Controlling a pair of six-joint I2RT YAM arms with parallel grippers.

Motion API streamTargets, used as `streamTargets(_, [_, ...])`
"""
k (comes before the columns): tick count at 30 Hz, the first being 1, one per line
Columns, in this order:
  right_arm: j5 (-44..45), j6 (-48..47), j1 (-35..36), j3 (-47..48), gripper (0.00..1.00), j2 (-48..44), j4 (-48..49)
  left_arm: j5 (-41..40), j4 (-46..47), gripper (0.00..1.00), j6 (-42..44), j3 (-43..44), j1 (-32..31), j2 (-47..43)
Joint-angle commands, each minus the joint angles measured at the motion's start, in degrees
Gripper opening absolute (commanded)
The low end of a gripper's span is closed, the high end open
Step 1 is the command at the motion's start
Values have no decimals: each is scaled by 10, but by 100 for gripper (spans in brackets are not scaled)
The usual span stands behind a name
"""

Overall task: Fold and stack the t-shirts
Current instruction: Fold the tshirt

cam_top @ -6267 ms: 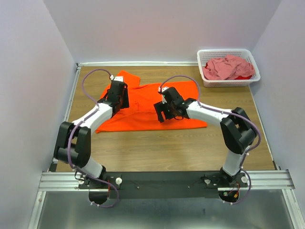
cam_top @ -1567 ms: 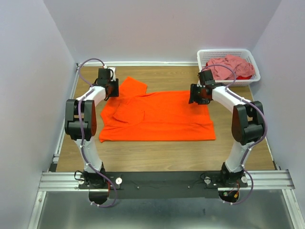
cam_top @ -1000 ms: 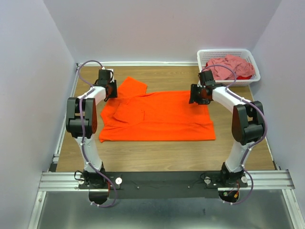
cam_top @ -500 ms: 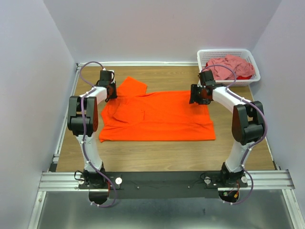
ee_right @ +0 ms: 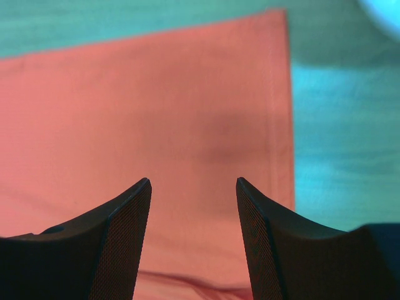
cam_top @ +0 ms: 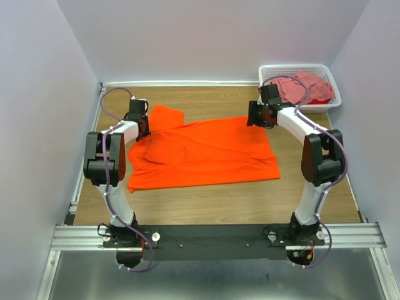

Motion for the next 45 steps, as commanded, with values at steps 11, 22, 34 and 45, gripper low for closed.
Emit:
streamTargets(11, [97,-98,5,188,64,162,11,-72,-47,10,-20,-11,18,-4])
streamTargets(22, [63,-132,5,263,57,240,21,-58,-45,11,-25,-8,34,1])
streamTargets(34, [39,-140,5,304,52,303,31,-39,-36,13,-30,-13,34,4])
streamTargets(45, [12,-163,-5,274,31,311,30,-55,-37,21,-32,-19,34,-3])
